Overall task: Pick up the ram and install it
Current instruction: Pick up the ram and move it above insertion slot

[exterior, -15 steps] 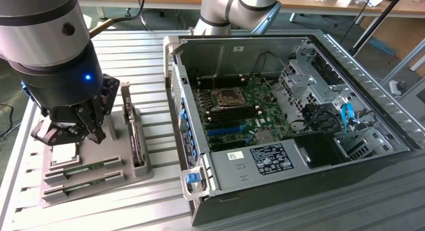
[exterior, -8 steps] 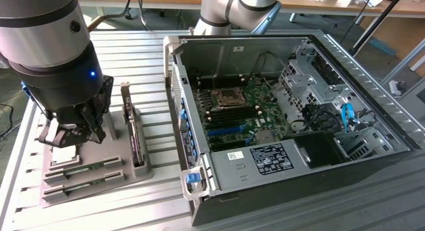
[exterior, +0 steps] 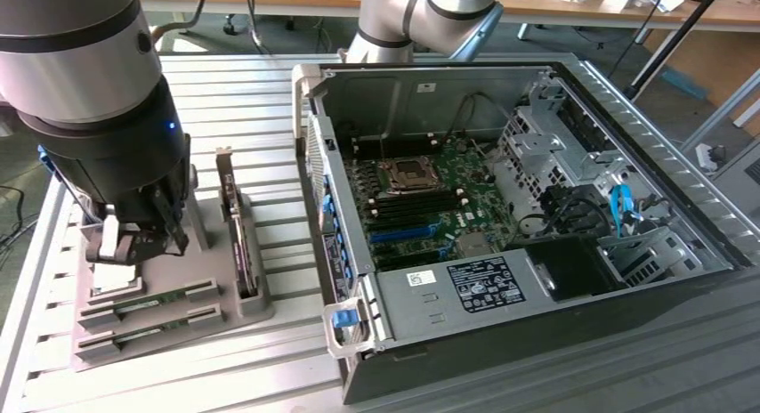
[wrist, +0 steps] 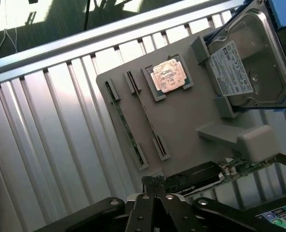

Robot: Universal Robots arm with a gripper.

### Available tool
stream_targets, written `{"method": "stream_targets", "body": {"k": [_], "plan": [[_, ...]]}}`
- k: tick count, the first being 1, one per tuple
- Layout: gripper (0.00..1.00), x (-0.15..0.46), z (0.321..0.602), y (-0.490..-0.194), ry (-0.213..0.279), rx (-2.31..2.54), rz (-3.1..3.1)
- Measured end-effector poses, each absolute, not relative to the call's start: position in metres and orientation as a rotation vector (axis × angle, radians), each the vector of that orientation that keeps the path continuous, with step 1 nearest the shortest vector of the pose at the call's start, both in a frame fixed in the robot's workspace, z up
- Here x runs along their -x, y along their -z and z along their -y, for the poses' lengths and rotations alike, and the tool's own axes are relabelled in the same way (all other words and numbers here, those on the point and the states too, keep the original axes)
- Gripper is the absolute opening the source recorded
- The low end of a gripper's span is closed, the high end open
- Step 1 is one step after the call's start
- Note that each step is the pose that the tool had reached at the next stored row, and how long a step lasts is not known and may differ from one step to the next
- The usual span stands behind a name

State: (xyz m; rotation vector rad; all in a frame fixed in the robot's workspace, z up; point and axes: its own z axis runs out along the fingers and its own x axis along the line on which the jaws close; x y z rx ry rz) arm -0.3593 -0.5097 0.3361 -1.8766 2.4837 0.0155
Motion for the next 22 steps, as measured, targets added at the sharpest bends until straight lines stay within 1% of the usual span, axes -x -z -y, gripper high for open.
{"method": "stream_targets", "body": {"k": [15,22], "plan": [[0.11,0.3593,0.5097,-0.3341,-0.022,2.224,-2.181],[0.11,0.3593,0.5097,-0.3338,-0.023,2.304,-2.097]]}}
